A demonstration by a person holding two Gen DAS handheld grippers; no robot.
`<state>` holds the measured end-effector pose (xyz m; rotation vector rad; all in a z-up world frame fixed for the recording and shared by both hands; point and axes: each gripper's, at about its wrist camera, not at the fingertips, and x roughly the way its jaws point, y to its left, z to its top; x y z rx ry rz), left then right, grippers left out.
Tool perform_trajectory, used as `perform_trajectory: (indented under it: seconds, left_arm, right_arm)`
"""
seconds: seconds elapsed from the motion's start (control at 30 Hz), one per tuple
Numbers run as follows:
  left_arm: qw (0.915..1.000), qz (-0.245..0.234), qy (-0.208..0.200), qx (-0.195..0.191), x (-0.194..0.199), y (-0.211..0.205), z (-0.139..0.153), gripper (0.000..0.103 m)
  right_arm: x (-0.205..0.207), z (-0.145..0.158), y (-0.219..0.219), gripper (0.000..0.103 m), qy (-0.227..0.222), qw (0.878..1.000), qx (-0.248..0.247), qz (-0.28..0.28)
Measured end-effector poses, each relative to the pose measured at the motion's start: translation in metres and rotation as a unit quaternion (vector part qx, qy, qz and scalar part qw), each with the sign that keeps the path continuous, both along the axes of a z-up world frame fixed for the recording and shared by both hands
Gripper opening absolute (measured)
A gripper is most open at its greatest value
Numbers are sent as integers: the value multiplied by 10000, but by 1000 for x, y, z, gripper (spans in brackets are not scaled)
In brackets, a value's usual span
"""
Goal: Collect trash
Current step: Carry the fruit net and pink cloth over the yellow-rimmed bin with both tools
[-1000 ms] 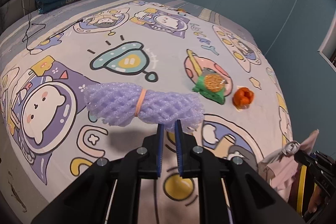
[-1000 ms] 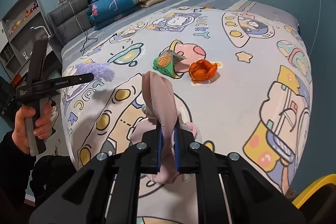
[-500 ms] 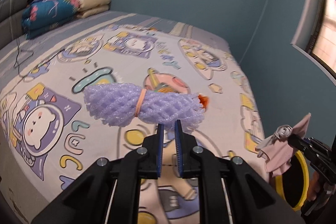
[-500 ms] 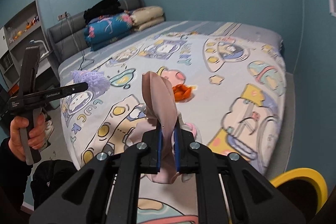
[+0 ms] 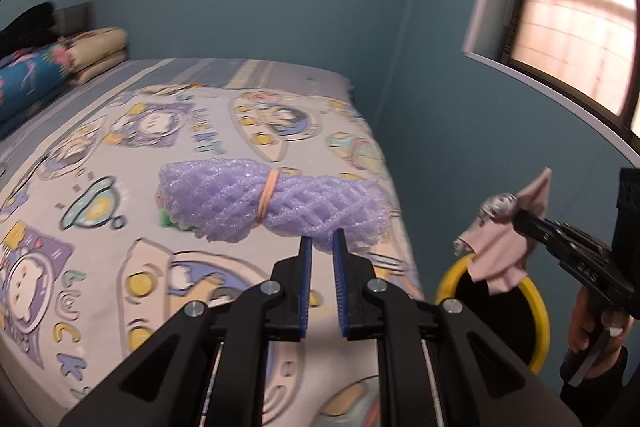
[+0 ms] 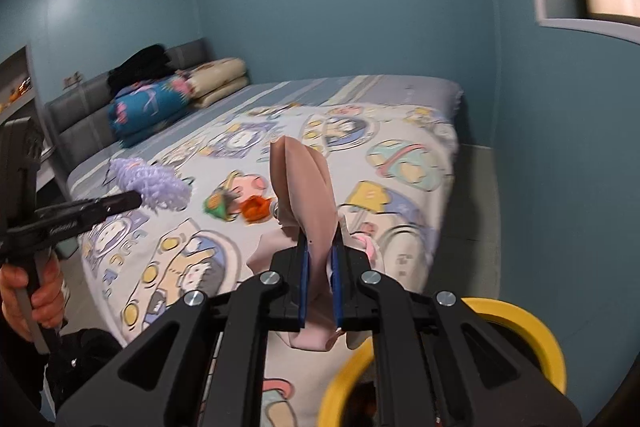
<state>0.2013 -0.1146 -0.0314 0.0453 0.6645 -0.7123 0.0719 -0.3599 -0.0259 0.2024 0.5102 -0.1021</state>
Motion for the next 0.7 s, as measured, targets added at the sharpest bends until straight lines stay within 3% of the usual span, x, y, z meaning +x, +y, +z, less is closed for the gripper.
perform_trajectory:
  seconds: [0.33, 0.7]
  left_arm:
    - [9957, -886, -116, 230, -42, -84, -2, 10]
    - [9855, -1544, -243, 653, -83, -154, -21, 10]
  right_arm:
    - [-59, 7, -45, 9, -172, 9952, -209, -945]
    - [-103, -19, -74, 9, -13, 9857, -270, -1661]
